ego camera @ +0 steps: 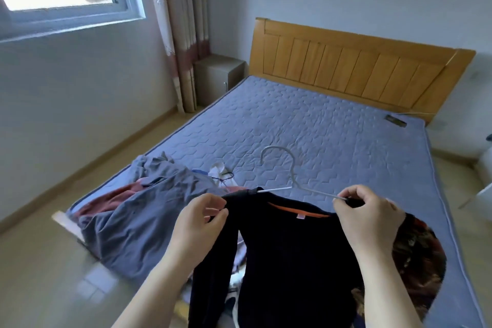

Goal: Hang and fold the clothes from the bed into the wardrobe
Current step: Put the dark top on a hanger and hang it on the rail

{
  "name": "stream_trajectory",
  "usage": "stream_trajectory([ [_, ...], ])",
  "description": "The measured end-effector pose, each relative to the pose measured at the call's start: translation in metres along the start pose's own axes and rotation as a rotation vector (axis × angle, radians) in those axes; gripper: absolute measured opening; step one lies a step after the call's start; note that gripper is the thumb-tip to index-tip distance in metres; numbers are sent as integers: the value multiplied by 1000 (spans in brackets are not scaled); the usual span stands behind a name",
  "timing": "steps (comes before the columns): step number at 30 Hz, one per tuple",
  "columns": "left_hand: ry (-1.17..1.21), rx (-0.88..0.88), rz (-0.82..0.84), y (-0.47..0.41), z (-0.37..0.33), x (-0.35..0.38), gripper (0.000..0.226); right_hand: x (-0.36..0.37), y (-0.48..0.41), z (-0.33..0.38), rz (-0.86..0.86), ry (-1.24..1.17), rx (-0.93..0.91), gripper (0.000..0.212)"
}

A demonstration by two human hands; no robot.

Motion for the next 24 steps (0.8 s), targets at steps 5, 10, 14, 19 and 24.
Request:
stream_trajectory([
  [5,-10,17,-127,62,33,-111,18,1,91,78,48,8,-121,18],
  [10,11,-3,-236,99,54,-183,19,4,136,133,168,-36,-205,13],
  [14,16,9,-293,97,52,-216,15,9,142,164,241,-85,-215,10],
  [19,21,4,-338,77,48,-238,11,30,136,188,251,-143,-221,15],
  [24,3,-1,-342,51,58,-244,8,56,130,197,252,-168,-216,15],
])
Point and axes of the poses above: each hand's wrist, its own y-axis away from the middle knuckle, its own x-axis out of the palm, z = x × y, the point moved 7 cm from there along -y, towards the middle knuckle
